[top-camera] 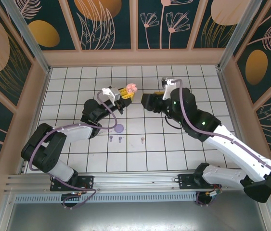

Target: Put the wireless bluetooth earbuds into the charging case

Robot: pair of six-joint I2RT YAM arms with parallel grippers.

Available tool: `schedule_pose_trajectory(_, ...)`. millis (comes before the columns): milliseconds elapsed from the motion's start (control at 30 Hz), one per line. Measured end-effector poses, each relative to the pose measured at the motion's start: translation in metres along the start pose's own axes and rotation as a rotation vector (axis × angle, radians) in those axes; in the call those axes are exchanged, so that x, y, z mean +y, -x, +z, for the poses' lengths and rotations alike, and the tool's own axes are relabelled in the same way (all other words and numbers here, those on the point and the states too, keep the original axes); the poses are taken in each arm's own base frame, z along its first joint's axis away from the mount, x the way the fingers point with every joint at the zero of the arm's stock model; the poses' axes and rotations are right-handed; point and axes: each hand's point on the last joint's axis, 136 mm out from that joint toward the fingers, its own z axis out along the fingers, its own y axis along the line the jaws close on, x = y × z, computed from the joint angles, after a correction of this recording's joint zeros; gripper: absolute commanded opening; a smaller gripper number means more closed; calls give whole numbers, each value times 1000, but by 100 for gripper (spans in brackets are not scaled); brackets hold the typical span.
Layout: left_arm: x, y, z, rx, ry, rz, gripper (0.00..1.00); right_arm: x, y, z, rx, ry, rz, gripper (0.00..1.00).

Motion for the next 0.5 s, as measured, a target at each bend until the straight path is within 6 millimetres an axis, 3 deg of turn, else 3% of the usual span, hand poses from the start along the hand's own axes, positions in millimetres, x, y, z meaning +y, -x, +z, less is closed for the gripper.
schedule_pose_trajectory(267,6,1,-7,2,55,9,0,-80,-135,37,345,-257,121,57)
schedule_pose_trajectory(367,6,10,-13,-15,75,35,0,-99,-176,46,454,-342,155,54)
schedule_pose_trajectory(500,6,19,-20,-31,102,65,0,-109,-213,57,554,-414,166,51)
